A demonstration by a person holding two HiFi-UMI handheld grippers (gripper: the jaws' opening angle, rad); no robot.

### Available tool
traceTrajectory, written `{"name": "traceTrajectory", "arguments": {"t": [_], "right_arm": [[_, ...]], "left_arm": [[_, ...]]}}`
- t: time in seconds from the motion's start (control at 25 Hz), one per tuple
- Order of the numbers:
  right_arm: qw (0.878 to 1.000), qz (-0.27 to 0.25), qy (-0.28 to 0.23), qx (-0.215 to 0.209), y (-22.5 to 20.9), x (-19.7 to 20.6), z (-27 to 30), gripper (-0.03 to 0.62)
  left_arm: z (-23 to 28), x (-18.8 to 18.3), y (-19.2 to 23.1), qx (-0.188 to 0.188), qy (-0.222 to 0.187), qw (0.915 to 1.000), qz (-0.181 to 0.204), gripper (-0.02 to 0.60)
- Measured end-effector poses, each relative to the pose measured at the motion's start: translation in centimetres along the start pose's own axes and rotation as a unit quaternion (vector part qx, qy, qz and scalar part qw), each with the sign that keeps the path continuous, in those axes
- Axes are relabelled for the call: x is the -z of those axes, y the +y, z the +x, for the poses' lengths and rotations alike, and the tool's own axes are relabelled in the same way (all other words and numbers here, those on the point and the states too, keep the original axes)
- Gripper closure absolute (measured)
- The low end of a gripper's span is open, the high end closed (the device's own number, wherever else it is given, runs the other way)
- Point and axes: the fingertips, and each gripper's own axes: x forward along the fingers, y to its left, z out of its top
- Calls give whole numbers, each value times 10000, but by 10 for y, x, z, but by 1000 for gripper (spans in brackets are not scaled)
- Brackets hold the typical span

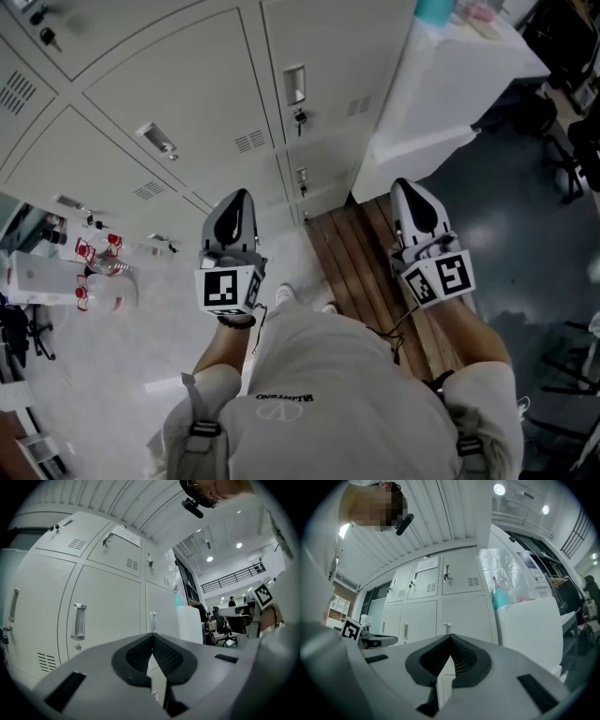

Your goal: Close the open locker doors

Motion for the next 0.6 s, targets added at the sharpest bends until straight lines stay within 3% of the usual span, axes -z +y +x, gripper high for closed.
{"name": "traceTrajectory", "arguments": {"t": [0.6], "right_arm": [[9996,94,13,-276,13,-6,-8,585]], "left_arm": [[-14,-9,-16,-119,-58,9999,33,578]]}}
